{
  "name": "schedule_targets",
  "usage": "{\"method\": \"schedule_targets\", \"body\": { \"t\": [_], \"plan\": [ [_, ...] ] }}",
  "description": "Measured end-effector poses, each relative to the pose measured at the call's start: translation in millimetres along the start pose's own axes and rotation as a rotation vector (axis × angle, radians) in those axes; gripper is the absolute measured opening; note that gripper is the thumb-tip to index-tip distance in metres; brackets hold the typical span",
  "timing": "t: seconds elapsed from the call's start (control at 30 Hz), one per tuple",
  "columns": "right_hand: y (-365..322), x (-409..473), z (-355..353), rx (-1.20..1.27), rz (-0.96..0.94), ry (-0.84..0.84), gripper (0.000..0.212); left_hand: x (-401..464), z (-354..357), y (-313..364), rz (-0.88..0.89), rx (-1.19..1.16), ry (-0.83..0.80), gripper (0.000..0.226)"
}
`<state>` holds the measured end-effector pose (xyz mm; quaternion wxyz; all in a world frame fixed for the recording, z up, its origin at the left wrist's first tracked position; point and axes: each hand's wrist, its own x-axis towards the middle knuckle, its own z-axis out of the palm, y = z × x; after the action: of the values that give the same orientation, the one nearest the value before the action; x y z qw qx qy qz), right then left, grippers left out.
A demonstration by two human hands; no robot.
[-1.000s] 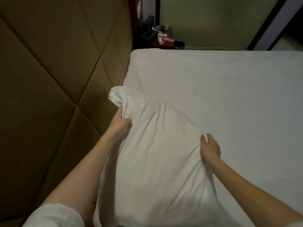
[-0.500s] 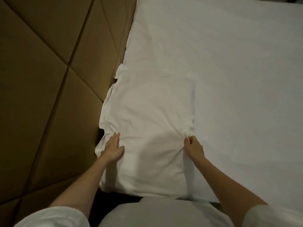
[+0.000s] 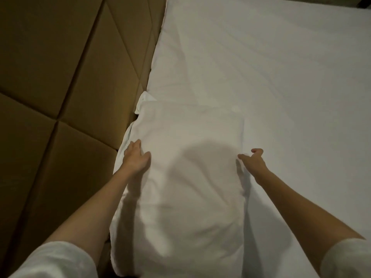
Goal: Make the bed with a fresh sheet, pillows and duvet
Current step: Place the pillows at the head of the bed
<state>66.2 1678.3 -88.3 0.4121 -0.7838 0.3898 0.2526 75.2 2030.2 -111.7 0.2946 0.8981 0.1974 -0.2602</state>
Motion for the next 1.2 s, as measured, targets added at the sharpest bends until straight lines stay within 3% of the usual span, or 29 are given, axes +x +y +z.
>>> {"method": "schedule_targets", "body": {
  "t": [0.2,0.33,0.43,0.5,0.6,0.7,0.77,0.87,0.93,1.0,1.1,1.2],
  "plan": [
    [-34.8,51.1,17.7,0.067,0.036,-0.022,0.065,53.6,-19.4,14.9,-0.050,-0.015,0.053,0.056],
    [-32.9,77.0,35.6,0.281,0.138,-0.036,0.086,74.2,-13.6,14.7,-0.249,-0.319,-0.057,0.079],
    [-39.2,84.7,39.6,0.433,0.208,-0.097,0.100,79.5,-4.6,20.1,-0.387,-0.493,-0.038,0.082],
    [-50.4,84.4,36.3,0.534,0.148,-0.140,0.082,79.0,-3.3,27.2,-0.412,-0.619,-0.022,0.072],
    [-81.6,73.1,21.4,0.672,-0.073,-0.147,0.053,73.6,-10.8,41.8,-0.275,-0.768,0.067,0.049],
    [-111.1,66.9,4.6,0.811,-0.341,-0.116,0.052,71.4,-25.6,59.1,-0.115,-0.865,0.200,0.043],
    [-118.3,74.8,-0.3,0.816,-0.408,-0.083,0.056,83.7,-31.4,63.6,-0.050,-0.841,0.251,0.045],
    [-123.3,107.2,3.2,0.597,-0.324,0.038,0.072,109.2,-30.2,65.0,-0.064,-0.515,0.246,0.063],
    [-119.1,123.7,12.2,0.199,-0.280,0.180,0.078,109.4,-16.3,62.7,-0.045,-0.262,0.266,0.071],
    [-107.0,113.9,31.4,-0.169,-0.445,0.258,0.071,91.3,4.2,60.4,0.169,-0.047,0.315,0.064],
    [-64.2,78.6,69.8,-0.548,-0.771,0.187,0.065,54.4,46.1,43.8,0.465,0.255,0.248,0.060],
    [-2.5,44.9,94.3,-0.726,-0.889,0.121,0.054,16.4,85.7,14.9,0.454,0.400,0.161,0.058]
  ]
}}
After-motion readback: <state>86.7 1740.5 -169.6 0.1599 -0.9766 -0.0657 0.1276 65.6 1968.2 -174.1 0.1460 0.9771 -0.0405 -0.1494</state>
